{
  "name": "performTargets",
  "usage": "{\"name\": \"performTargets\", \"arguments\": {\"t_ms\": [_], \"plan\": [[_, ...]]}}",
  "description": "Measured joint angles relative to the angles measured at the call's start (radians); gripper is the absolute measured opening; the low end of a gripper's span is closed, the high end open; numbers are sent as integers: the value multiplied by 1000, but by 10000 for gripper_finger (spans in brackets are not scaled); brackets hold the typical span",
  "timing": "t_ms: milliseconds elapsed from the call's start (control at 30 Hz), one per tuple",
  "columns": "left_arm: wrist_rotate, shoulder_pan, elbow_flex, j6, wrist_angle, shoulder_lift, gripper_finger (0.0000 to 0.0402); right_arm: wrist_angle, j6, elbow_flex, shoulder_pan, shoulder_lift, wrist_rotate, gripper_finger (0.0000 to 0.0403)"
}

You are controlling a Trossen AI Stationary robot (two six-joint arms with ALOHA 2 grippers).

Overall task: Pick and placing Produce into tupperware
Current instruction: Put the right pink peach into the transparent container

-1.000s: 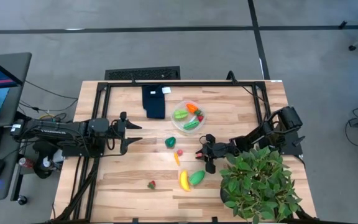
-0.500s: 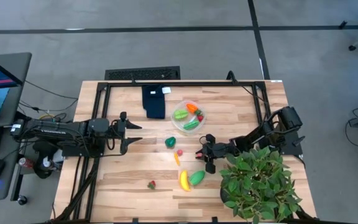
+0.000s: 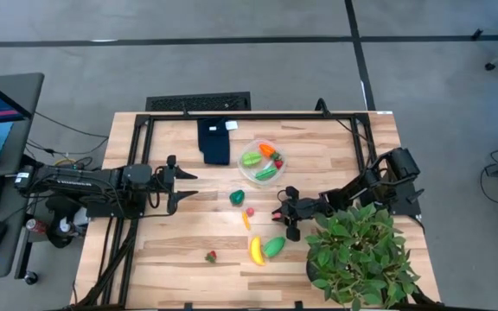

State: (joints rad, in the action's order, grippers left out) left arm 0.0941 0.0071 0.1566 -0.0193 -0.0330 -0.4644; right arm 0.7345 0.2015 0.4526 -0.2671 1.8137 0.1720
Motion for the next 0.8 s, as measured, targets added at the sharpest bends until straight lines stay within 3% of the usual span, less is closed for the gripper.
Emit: {"name": "performTargets", "arguments": {"t_ms": [367, 800], "plan": [[0, 0, 0, 0, 0, 0, 229, -1, -40, 0, 28, -22, 9, 91], [0, 0, 0, 0, -1, 0, 229, -129, -230, 1, 91, -266, 57, 91]]}}
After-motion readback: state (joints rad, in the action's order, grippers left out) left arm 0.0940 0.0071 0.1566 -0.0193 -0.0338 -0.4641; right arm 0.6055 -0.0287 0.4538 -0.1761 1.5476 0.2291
